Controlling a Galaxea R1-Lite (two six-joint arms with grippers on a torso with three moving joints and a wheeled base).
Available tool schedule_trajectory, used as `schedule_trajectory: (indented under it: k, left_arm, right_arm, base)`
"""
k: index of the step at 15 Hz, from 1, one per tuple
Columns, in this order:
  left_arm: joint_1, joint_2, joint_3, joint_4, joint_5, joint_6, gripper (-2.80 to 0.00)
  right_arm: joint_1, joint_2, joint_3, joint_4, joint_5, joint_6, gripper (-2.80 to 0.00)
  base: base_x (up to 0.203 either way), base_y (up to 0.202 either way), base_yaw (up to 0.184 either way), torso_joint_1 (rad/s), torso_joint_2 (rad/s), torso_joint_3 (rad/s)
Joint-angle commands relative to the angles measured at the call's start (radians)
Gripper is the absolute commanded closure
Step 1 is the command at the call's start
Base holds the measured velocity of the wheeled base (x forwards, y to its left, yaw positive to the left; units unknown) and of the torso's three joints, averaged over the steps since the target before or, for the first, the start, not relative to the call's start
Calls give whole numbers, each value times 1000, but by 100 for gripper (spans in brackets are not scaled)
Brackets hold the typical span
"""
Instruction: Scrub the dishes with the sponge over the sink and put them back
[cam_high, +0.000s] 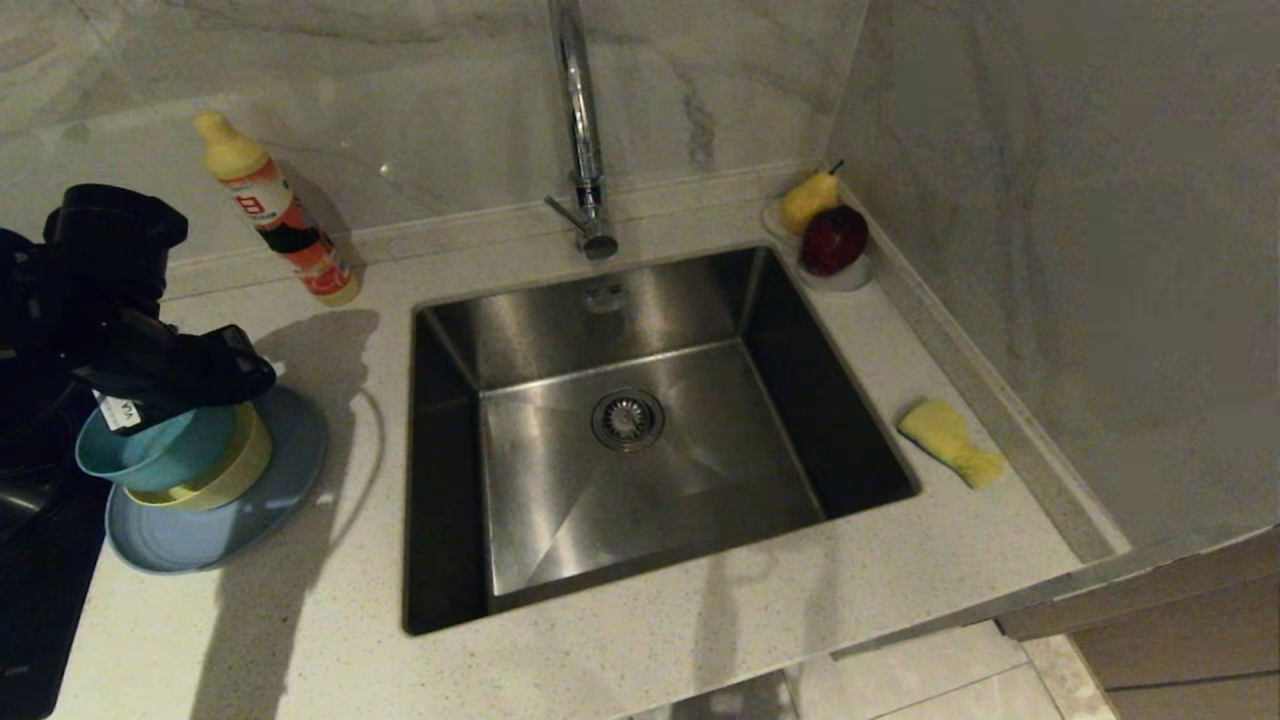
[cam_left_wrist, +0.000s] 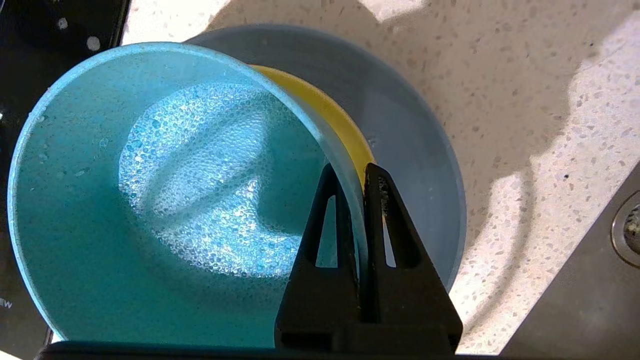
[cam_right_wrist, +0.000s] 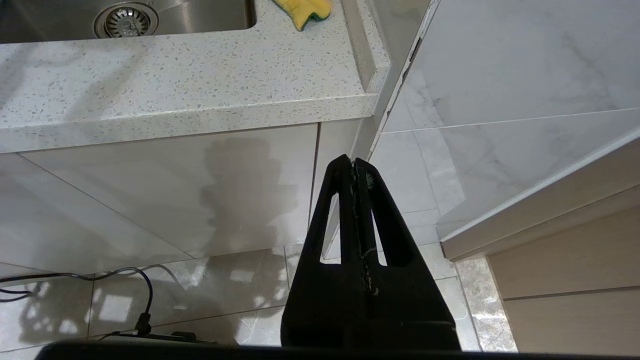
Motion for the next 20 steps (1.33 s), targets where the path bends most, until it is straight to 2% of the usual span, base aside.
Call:
schedule_trajectory:
  k: [1,2,8,11,14,15,16,18,20]
  left_arm:
    - [0,4,-3,4,3,1,0]
    - [0,1,-4,2,-1,0,-280]
    - [0,-19,-38,6,-14,-29,-280]
    - [0,-65,-54,14,-47,-43,-280]
    - [-1,-120,-67,59,-108,-55,-280]
    - [-1,-128,-73,73,-121,-55,-9]
    - [-1,-139,-74,77,-145,-54,0]
    - [-1,-159,-81,74,-209,-54,0]
    - [-1,-154,-117,75,-219,-55,0]
  right_arm:
    - [1,-1,0,0,1,-1,0]
    - [1,-1,0,0,1,-1,0]
    - [1,-2,0,0,1,-1,0]
    - [1,-2,0,0,1,-1,0]
    - [1,-2,0,0,1,-1,0]
    - [1,-2,0,0,1,-1,0]
    - [1,-1,0,0,1,-1,0]
    - [1,0,0,0,1,-1,0]
    - [1,0,0,0,1,-1,0]
  base:
    - [0,0,0,0,0,0]
    - [0,0,0,0,0,0]
    - [0,0,0,0,0,0]
    - [0,0,0,0,0,0]
    - [0,0,0,0,0,0]
    - [0,0,0,0,0,0]
    - [0,0,0,0,0,0]
    - [0,0,0,0,0,0]
    - [0,0,0,0,0,0]
